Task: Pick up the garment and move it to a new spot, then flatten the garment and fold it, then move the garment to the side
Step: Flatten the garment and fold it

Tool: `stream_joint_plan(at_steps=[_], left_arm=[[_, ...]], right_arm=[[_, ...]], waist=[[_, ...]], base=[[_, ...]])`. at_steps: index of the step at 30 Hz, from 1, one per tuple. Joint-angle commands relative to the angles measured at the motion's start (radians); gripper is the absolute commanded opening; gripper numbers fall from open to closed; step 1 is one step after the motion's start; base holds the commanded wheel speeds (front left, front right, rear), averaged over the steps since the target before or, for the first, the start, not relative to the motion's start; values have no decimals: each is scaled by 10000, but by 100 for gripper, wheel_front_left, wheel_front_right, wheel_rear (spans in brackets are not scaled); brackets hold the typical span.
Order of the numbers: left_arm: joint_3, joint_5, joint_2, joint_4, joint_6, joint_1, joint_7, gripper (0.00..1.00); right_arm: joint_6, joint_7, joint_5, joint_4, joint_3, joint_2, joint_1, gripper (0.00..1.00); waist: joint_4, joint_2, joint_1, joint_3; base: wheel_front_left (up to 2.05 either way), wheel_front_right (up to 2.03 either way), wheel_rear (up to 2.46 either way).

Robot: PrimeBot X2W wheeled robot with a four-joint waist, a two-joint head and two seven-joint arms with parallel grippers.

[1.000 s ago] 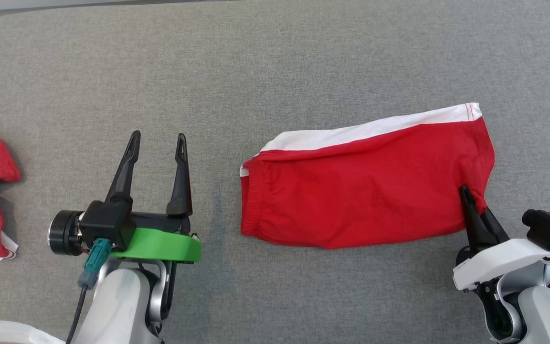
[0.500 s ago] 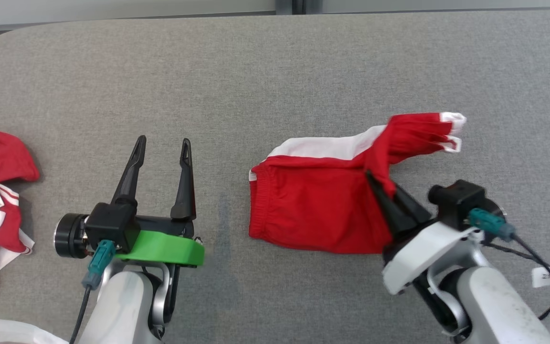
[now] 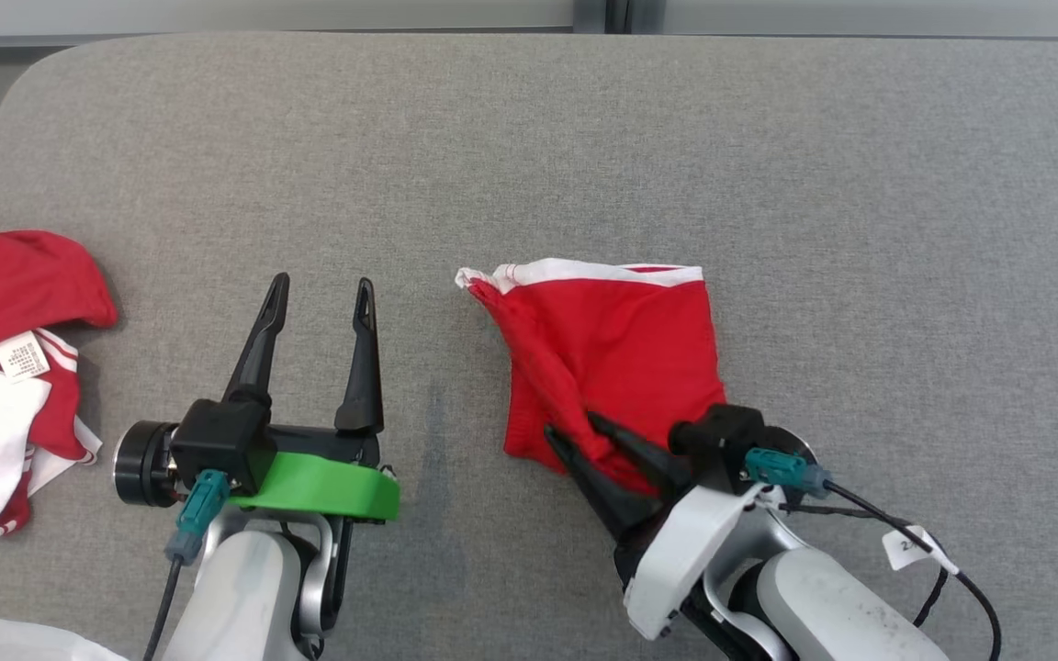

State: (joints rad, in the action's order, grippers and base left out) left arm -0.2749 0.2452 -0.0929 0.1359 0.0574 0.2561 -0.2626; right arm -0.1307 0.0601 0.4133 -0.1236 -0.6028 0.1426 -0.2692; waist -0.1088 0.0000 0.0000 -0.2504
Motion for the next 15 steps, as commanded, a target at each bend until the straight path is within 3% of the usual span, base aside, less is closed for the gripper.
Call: stream_joint_plan(at_steps=[1,7,15], left_arm=[[22,24,1,15,47,-104,-29,100],[113,-15,-87,3,92,-130,-29,100],[276,-101,-297,-59,231,-245,-29,100]], right_arm=[[0,-483,87,147,34,43,-200,100],[0,-1995,25,772,440,440,-204,100],[2,-2635,-689,1404,3423,816,722,100]], waist=[[15,0,0,-22],[166,0,0,-36],[410,0,0,69]], base=[[0,0,0],[0,0,0],[0,0,0]])
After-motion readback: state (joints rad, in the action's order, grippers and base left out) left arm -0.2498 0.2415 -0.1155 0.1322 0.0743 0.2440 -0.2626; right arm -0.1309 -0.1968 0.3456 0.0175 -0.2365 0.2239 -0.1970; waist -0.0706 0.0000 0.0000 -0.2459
